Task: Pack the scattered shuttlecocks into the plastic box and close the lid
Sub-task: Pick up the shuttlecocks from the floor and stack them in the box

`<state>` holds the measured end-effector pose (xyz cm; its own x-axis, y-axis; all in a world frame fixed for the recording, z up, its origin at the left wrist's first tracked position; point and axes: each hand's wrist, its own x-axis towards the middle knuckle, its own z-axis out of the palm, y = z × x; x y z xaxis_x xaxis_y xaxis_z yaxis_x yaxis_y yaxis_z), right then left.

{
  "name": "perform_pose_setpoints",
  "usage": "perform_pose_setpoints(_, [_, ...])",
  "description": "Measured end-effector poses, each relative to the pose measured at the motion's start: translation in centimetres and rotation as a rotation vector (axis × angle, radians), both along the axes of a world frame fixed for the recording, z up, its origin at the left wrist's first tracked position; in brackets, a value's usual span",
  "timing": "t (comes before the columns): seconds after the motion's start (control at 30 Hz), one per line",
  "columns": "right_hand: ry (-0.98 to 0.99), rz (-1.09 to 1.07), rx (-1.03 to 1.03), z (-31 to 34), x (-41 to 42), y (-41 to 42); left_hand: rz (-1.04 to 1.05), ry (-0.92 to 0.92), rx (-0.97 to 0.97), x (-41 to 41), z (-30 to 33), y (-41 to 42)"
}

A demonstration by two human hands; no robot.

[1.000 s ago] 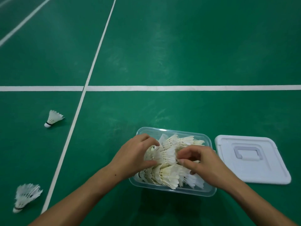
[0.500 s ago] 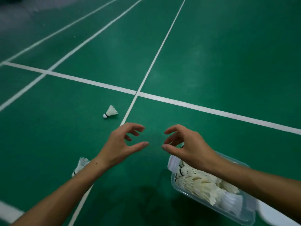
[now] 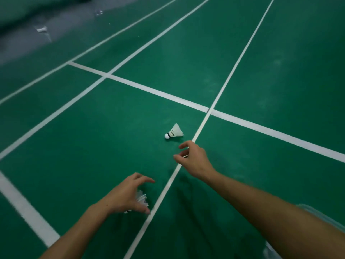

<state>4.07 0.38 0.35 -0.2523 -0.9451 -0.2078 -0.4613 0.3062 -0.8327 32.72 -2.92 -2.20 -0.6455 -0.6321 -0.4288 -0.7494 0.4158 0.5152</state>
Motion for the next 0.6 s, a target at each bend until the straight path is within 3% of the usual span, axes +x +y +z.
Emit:
perform_pose_setpoints(0.17, [0.022, -0.096, 0.047, -3.4, 0.4, -4.7, -0.016, 0.020, -0.013, -0.2, -2.7, 0.4])
perform_pose_setpoints(0.4, [0.252, -0.276, -0.011, -4.7, -0.1, -11.2, 0.290, 0.385, -0.197, -4.9, -0.9, -1.8])
perform_pose_setpoints(0.6, [0.150, -0.203, -0.041, -6.4, -1.5, -12.1, 0.243, 0.434, -0.226, -7.6, 0.9, -2.7])
